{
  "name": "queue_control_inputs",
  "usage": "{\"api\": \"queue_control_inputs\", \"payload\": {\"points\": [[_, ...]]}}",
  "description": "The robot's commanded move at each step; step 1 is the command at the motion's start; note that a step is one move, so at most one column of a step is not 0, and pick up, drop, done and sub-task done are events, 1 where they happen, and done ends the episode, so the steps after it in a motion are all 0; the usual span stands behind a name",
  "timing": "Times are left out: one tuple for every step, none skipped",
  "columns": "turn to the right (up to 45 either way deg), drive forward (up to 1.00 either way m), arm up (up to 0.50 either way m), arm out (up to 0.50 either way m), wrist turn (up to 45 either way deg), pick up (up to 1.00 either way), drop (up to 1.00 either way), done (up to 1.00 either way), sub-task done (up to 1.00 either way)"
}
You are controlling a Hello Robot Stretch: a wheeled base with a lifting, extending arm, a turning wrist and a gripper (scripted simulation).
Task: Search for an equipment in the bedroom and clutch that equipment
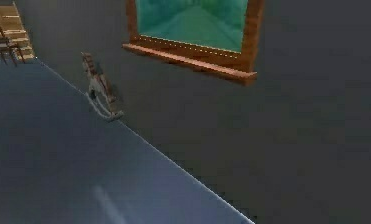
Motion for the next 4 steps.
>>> {"api": "queue_control_inputs", "payload": {"points": [[0.0,0.5,0.0,0.0,0.0,0.0,0.0,0.0,0.0],[-45.0,0.0,0.0,0.0,0.0,0.0,0.0,0.0,0.0],[-24.0,0.0,0.0,0.0,0.0,0.0,0.0,0.0,0.0],[0.0,0.4,0.0,0.0,0.0,0.0,0.0,0.0,0.0]]}}
